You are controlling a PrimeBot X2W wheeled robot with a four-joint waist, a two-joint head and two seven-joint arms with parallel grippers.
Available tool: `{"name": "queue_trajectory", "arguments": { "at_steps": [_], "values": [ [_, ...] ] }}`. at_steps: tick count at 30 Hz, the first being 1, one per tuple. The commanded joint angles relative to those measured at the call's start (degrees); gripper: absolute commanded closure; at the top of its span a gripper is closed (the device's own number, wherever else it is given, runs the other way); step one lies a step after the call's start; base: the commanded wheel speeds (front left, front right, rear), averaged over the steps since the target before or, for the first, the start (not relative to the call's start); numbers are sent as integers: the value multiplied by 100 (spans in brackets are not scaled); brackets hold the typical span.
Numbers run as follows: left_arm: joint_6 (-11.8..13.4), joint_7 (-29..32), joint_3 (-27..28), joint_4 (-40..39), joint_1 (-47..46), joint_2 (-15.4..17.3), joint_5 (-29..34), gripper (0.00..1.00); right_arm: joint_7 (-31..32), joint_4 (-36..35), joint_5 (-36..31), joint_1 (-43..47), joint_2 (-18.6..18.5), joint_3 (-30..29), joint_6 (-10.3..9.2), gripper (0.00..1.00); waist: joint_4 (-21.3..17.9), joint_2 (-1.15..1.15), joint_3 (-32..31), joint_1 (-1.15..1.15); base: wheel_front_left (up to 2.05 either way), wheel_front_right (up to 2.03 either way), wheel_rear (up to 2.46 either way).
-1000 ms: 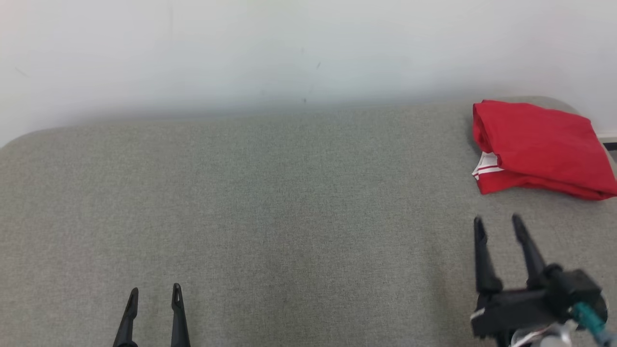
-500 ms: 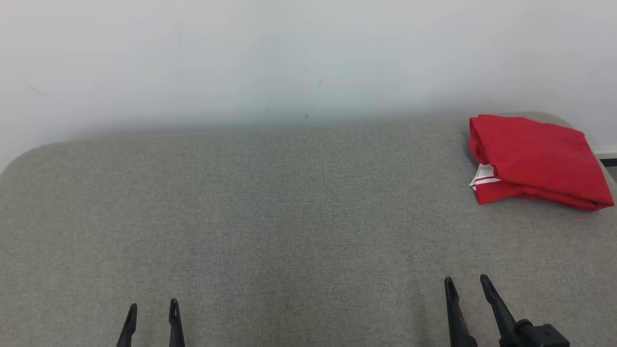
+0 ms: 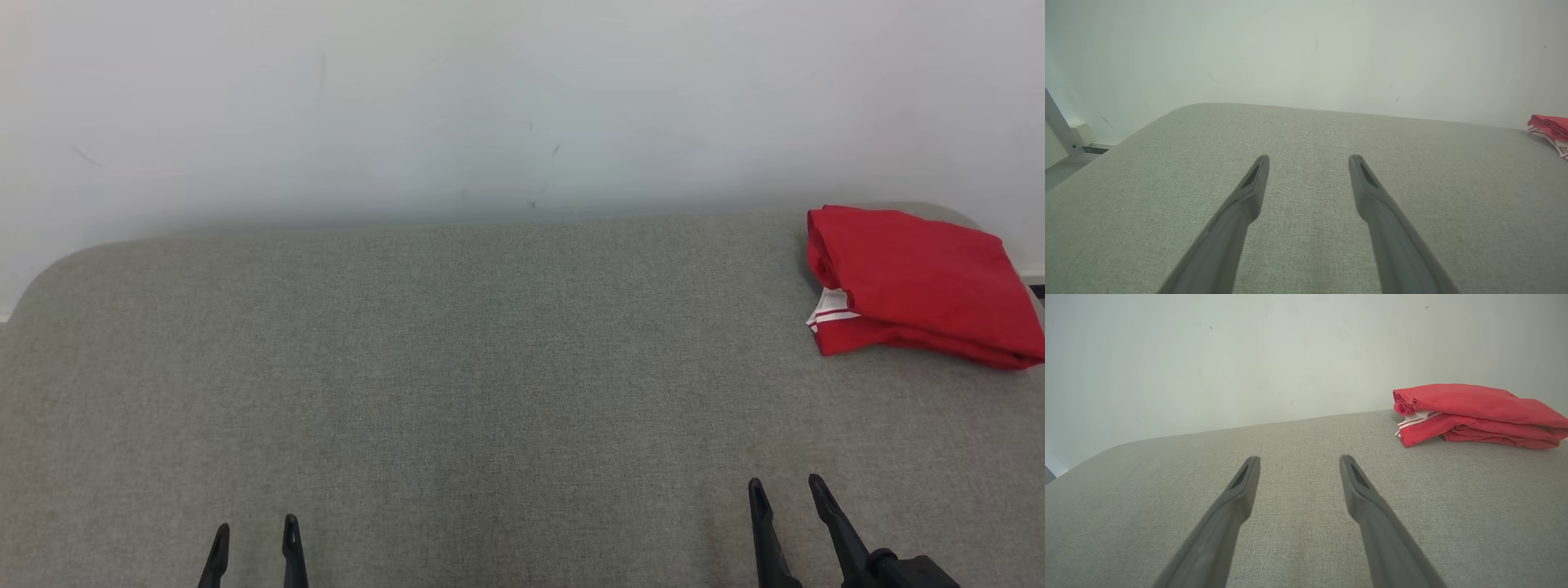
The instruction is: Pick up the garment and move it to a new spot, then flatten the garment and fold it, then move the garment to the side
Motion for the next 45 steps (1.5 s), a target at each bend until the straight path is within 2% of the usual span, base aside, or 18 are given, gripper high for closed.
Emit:
{"name": "queue_trajectory", "arguments": {
  "at_steps": [1,14,15,20,45],
  "values": [
    [-8,-15,8,11,86,-3,-5,0,3,-9,16,53,20,4,-17,0,10,0,4,0,0,0,0],
    [-60,-15,9,3,105,-3,99,0,3,20,24,62,21,-8,-17,0,33,0,41,0,0,0,0],
    [-67,1,14,12,13,0,63,100,0,18,14,3,0,-7,0,100,33,0,41,0,0,0,0],
    [-73,37,24,269,-3,-16,-58,100,18,231,106,41,-2,0,0,100,33,0,42,0,0,0,0],
    [-270,672,216,318,-383,-10,-2549,100,545,317,2729,-348,-118,-75,-2,100,22,0,58,0,0,0,0]
  ]
}}
